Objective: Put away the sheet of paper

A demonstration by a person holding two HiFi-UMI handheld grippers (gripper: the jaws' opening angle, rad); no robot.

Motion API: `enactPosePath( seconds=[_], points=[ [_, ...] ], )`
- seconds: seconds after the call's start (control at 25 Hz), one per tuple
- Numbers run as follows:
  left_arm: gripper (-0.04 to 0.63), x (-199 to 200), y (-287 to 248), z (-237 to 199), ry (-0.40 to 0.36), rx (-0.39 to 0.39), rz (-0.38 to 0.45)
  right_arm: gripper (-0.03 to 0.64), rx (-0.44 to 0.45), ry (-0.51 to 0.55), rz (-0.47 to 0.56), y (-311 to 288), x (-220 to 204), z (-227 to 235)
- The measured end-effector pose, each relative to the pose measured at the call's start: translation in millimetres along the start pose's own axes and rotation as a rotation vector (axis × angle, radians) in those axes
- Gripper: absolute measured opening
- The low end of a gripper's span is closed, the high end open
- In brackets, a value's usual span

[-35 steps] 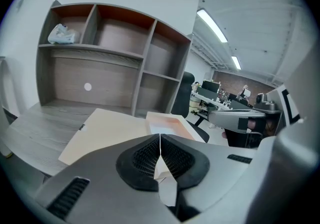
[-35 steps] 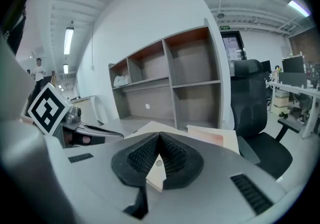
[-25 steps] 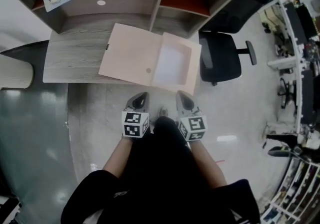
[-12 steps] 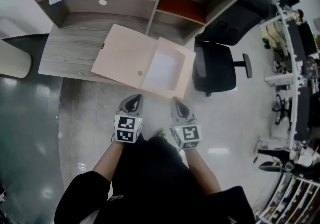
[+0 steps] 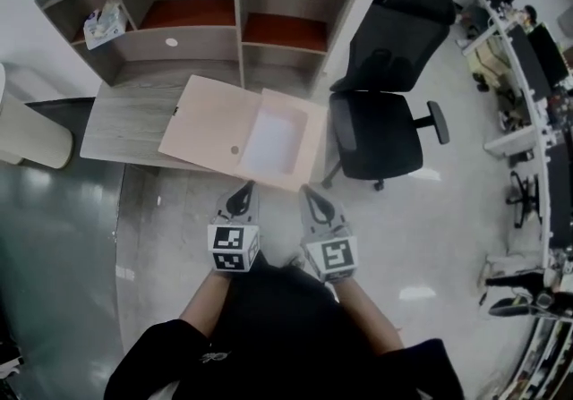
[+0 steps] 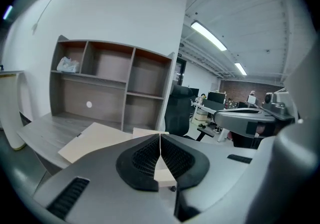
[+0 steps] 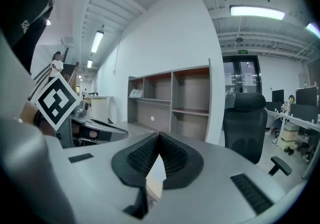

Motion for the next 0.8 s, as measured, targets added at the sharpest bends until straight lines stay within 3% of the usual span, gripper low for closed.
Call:
enactPosePath(
  seconds=[0.36,0.8],
  points=[
    [0.048,43.1,4.0,52.3,-0.137,0.056,0.084,0.017,-0.011,-0.002,0.081,29.4,18.7,39.0],
    [0.048,65.3,4.2,82.0,-0.152,0.049,0.131,0.017,-0.011,0.002,0.097,46.9,27.0,59.2]
  ],
)
Point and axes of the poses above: the fingertips, and each gripper's own axes: y backward along the fingers, z to its right, x out of its top, the point moved 6 cm from there along y, backward along the fingers, and after that the axes turned 8 degrees about -y, right-handed, at the moved point
